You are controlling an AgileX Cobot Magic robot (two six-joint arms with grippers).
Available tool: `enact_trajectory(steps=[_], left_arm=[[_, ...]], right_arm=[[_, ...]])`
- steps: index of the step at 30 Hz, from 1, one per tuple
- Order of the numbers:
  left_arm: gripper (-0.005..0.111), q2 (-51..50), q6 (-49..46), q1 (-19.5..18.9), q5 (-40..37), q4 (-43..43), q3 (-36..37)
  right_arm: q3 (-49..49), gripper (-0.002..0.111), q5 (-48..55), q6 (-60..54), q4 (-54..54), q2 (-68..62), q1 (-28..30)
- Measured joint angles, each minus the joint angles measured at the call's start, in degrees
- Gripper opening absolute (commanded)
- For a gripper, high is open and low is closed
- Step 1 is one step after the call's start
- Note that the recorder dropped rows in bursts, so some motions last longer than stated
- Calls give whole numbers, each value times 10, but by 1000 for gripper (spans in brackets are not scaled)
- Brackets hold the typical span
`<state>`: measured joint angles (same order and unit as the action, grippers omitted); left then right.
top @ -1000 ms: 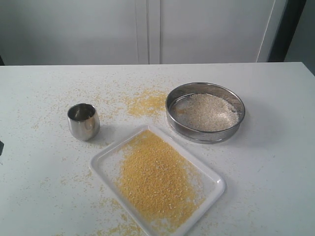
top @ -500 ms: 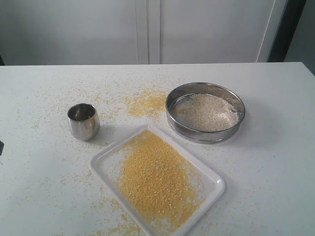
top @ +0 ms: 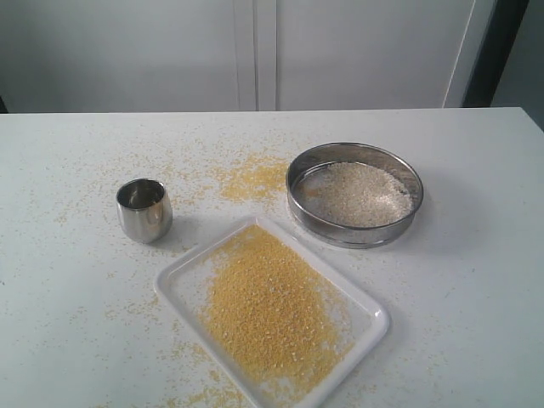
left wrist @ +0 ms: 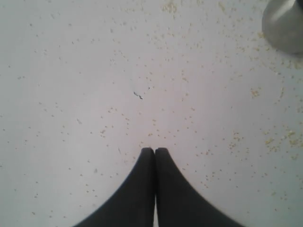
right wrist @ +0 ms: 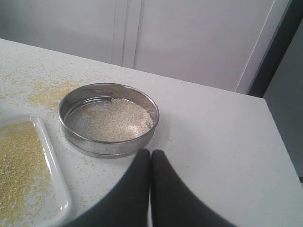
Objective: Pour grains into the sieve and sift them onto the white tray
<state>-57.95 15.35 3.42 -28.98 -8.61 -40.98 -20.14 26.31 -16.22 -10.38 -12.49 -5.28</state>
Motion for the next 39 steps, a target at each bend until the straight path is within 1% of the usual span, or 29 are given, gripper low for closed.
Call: enact_trajectory(steps=[17, 26, 32, 39], left_arm=[[1, 182, 0, 0, -1, 2, 0], [1, 251, 0, 0, -2, 2, 0], [1, 301, -3, 0, 17, 2, 36], [1, 362, -55, 0, 31, 2, 106]], right_arm=[[0, 0, 0, 0, 0, 0, 0], [0, 0, 0, 1, 0, 0, 0], [0, 0, 0, 1, 0, 0, 0], [0, 0, 0, 1, 0, 0, 0]])
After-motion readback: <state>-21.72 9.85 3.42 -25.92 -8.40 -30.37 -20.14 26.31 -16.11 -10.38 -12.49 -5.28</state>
